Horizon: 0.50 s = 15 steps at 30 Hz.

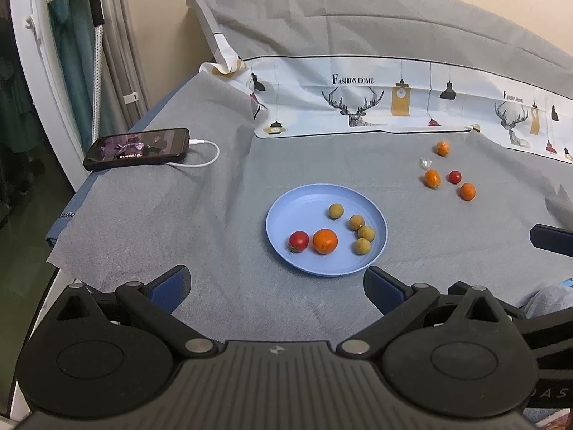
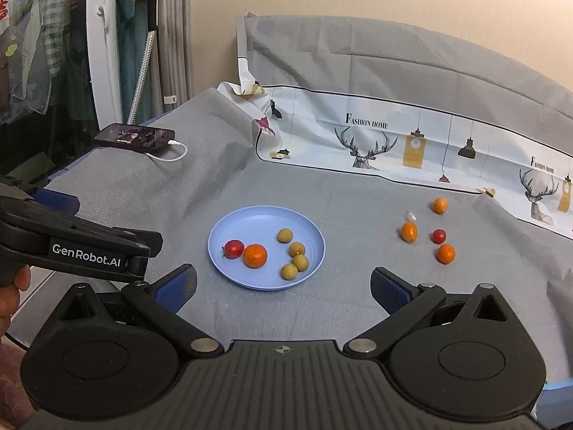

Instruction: Organize fruits

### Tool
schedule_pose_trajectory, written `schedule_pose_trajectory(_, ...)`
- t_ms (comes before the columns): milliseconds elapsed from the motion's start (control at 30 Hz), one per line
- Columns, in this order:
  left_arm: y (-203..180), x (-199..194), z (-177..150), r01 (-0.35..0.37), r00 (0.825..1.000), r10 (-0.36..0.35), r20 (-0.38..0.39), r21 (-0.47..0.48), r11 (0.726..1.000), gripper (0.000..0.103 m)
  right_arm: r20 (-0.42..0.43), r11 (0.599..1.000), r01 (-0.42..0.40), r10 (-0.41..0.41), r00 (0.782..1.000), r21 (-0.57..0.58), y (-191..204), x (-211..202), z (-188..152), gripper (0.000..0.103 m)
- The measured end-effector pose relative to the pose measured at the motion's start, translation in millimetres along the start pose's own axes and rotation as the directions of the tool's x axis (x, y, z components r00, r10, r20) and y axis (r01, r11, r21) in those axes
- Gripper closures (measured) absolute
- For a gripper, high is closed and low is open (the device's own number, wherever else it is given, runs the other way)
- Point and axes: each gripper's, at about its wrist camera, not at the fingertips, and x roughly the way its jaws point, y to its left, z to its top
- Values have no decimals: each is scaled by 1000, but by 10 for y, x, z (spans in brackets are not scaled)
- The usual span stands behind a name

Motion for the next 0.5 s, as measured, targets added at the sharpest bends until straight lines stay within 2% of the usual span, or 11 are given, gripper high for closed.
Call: schedule_pose_trajectory(500,-44,190,59,-9,999,10,-33,26,1000,0,-52,999,-20,21,998,25,-77,228,-20,1)
